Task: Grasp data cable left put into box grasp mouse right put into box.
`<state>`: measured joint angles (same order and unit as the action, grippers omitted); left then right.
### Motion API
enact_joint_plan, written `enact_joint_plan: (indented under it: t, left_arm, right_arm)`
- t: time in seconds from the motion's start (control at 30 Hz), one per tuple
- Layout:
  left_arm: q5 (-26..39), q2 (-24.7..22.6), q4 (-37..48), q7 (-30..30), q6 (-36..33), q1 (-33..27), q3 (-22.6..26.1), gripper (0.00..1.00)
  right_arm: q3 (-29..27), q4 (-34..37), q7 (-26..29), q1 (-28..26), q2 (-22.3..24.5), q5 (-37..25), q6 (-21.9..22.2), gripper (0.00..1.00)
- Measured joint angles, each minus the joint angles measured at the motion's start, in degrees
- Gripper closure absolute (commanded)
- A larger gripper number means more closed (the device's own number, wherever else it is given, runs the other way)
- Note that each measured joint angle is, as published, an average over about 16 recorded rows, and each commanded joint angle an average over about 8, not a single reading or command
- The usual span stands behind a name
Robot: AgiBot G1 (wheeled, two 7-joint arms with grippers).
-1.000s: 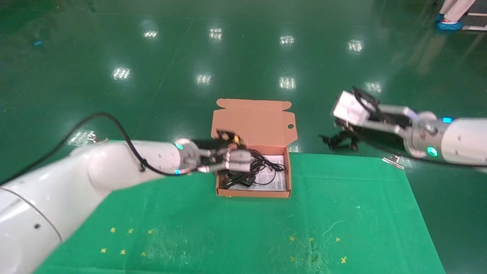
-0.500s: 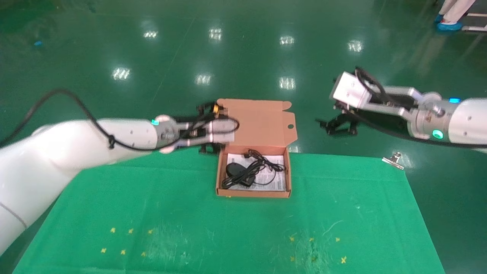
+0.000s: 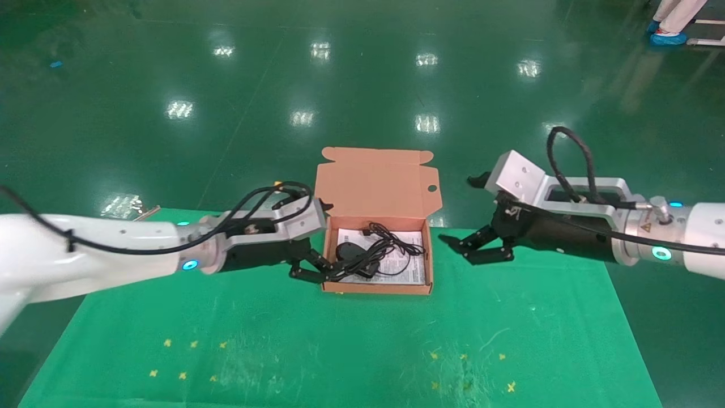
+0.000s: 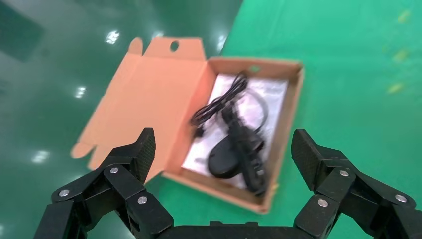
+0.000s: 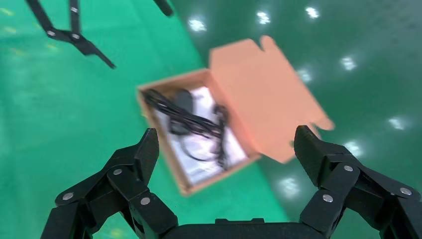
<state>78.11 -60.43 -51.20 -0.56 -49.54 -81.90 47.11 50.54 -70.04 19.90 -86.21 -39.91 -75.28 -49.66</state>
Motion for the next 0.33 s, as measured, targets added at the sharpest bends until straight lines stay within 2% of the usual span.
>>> enact_joint_plan:
  t: [0.33]
  left_arm:
    - [-3.5, 2.4, -2.2, 1.1, -3.5, 2.0, -3.0, 0.00]
  right_arm:
    - [-3.3, -0.3, -0.9, 2.4, 0.5, 3.2, -3.4, 0.00]
